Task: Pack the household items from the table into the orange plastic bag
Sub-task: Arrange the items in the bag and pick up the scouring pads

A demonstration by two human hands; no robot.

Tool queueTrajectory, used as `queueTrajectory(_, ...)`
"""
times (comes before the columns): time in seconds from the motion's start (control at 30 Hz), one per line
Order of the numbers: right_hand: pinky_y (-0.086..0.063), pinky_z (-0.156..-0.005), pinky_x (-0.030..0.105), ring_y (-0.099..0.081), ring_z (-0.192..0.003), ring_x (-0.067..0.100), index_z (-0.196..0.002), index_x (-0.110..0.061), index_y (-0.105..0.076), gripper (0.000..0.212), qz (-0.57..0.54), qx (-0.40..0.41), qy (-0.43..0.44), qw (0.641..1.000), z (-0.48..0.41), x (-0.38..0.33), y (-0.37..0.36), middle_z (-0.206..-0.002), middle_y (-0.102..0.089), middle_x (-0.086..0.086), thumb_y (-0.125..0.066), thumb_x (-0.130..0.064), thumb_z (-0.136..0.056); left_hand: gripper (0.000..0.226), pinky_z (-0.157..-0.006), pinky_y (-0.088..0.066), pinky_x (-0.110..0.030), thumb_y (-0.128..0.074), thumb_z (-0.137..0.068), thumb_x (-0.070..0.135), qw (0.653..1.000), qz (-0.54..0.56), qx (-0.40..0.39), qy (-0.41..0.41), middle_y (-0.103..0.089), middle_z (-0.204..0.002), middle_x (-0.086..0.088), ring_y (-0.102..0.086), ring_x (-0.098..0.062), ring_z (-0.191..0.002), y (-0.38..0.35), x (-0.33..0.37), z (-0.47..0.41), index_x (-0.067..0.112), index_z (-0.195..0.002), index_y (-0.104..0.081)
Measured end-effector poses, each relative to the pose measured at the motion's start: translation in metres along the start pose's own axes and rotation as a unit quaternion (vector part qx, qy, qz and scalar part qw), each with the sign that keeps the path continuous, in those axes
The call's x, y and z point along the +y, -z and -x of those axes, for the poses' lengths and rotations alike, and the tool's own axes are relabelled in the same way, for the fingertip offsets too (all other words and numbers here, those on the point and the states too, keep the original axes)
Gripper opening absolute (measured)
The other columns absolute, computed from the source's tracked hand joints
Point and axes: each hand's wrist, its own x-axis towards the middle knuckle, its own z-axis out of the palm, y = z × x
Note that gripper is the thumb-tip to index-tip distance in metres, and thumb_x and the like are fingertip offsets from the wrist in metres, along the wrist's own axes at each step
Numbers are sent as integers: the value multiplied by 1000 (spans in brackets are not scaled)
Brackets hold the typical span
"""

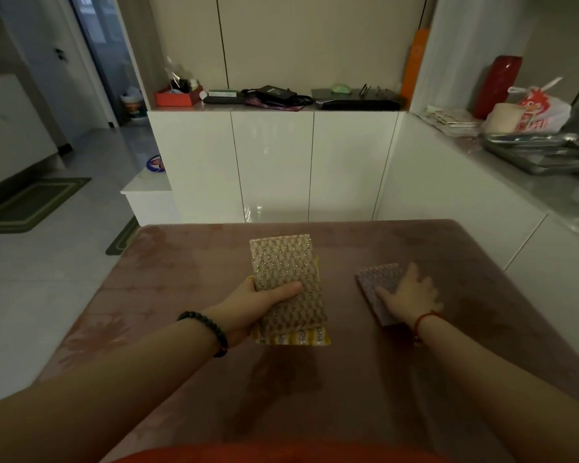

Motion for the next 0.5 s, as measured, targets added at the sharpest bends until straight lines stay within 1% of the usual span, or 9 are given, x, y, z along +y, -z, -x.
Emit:
queueTrajectory(0.07,-38,-102,50,-42,-124,41,-132,2,-33,83,-58,-36,-49,996,-6,14,4,-136,-43,26,-72,-41,-74,59,-98,-47,-43,-68,-77,19,1000,-12,-13,-9,-59,-127,-10,-58,-26,-114,0,7,7,11,-130,-44)
queueTrajectory(0.13,-44,-97,51,-53,-113,41,-120,10,-47,63,-204,-87,-55,973,2,15,12,-126,-54,28,-76,-22,-74,56,-91,-50,-38,-66,-78,19,999,-27,-18,-21,-59,-127,-9,-58,-24,-113,0,15,18,12,-130,-45)
queueTrajectory(0.2,-47,-95,53,-58,-108,41,-117,10,-51,47,-349,-108,-43,930,21,6,33,-121,-58,28,-69,-13,-80,49,-80,-53,-32,-64,-80,20,998,-38,-25,-37,-61,-122,-6,-60,-20,-107,-1,26,36,16,-125,-49)
queueTrajectory(0.27,-53,-85,47,-64,-97,35,-115,3,-55,35,-488,-136,6,862,48,-10,72,-111,-65,20,-61,-16,-86,40,-69,-56,-27,-65,-77,28,996,-59,-40,-47,-65,-112,1,-63,-13,-98,-3,38,61,24,-115,-53)
queueTrajectory(0.3,-57,-74,40,-69,-88,29,-109,-1,-59,29,-546,-171,35,820,67,-20,96,-100,-70,13,-59,-18,-86,44,-71,-56,-29,-67,-72,33,996,-65,-43,-51,-65,-110,3,-63,-12,-97,-4,45,76,26,-113,-53)
queueTrajectory(0.37,-57,-55,28,-73,-71,19,-97,-10,-63,21,-580,-252,109,767,114,-38,143,-81,-76,4,-61,-24,-81,83,-93,-50,-43,-73,-56,49,992,-95,-35,-71,-61,-125,0,-57,-16,-114,-8,62,111,22,-129,-45)
queueTrajectory(0.43,-57,-56,27,-73,-74,18,-99,-15,-61,27,-532,-298,179,772,164,-50,179,-83,-76,1,-63,-28,-76,125,-115,-24,-50,-70,-42,71,987,-132,-24,-85,-37,-149,-1,-34,-21,-137,-19,78,147,19,-145,-22)
queueTrajectory(0.47,-58,-62,30,-72,-82,19,-107,-16,-57,31,-508,-307,202,779,188,-55,192,-92,-75,2,-63,-27,-78,127,-117,-16,-49,-63,-44,78,984,-144,-21,-98,-28,-153,0,-26,-21,-141,-28,86,166,20,-147,-16)
queueTrajectory(0.5,-57,-69,32,-69,-91,21,-115,-16,-52,37,-500,-310,215,779,211,-58,204,-104,-71,5,-61,-26,-81,113,-117,-16,-49,-53,-55,80,982,-141,-31,-120,-29,-153,-1,-27,-20,-140,-37,94,186,21,-145,-22)
